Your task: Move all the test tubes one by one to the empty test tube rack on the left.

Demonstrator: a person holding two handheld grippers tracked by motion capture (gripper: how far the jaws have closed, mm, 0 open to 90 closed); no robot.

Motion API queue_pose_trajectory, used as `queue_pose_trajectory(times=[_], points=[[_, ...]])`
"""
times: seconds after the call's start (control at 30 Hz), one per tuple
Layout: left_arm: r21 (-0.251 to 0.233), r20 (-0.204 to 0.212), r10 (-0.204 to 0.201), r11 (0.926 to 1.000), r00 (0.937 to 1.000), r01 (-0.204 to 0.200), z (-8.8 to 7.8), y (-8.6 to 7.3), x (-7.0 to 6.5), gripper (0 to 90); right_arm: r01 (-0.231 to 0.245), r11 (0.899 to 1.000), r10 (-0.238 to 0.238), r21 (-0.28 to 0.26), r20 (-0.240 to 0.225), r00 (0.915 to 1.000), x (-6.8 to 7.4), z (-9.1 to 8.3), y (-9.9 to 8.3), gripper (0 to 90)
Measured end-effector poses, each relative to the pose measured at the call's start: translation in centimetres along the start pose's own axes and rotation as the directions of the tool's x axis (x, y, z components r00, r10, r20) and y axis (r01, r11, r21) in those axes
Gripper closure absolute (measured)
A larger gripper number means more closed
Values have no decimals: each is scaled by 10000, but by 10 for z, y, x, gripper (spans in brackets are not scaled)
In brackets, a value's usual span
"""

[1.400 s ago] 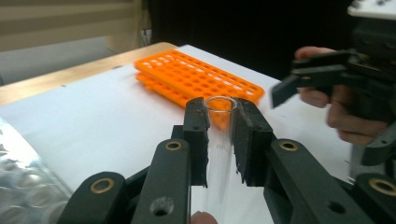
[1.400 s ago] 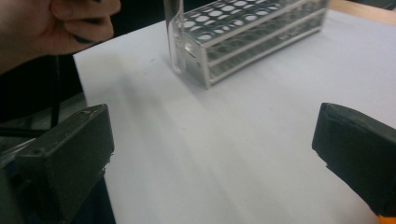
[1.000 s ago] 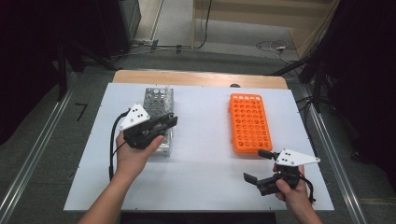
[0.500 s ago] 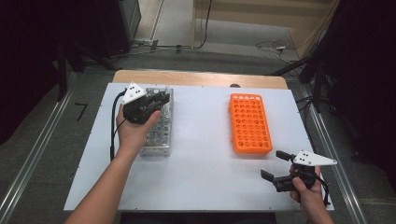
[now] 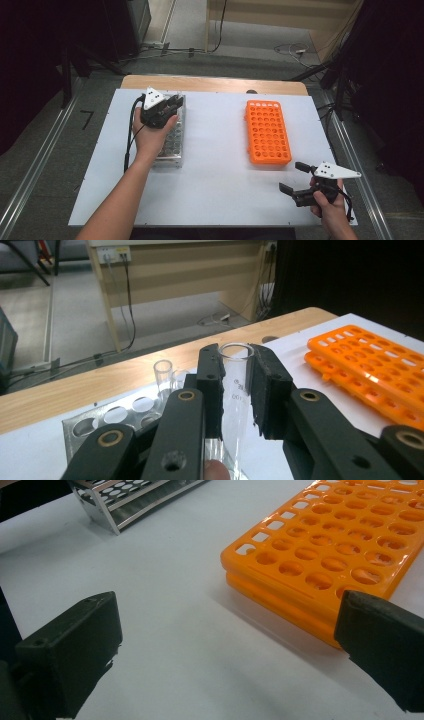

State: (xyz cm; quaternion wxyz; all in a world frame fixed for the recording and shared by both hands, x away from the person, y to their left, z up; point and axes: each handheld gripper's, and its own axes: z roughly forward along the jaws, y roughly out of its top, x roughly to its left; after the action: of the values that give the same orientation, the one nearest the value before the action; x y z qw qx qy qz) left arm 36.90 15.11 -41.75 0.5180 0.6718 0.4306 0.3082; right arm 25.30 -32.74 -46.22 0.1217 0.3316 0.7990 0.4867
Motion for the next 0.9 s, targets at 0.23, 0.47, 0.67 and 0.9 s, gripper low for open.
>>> queue_pose_trajectory(times=[0.23,0.47,0.67,0.9], points=[[747,-168,-238,9969,9996,250,3,-9,1,764,-19,10000,19,-3,54,10000,-1,0,-1,0],[1324,-270,-77,9911,9996,112,4,-10,-2,761,13,10000,-13,56,48,10000,0,1,-1,0],[1575,-137,-395,9867,9991,411,3,-10,1,739,-9,10000,8,93,50,10000,0,2,-1,0],[1379,348,-744,9880,9966,690,-7,-5,2,519,-24,10000,24,55,58,10000,-2,2,-1,0]])
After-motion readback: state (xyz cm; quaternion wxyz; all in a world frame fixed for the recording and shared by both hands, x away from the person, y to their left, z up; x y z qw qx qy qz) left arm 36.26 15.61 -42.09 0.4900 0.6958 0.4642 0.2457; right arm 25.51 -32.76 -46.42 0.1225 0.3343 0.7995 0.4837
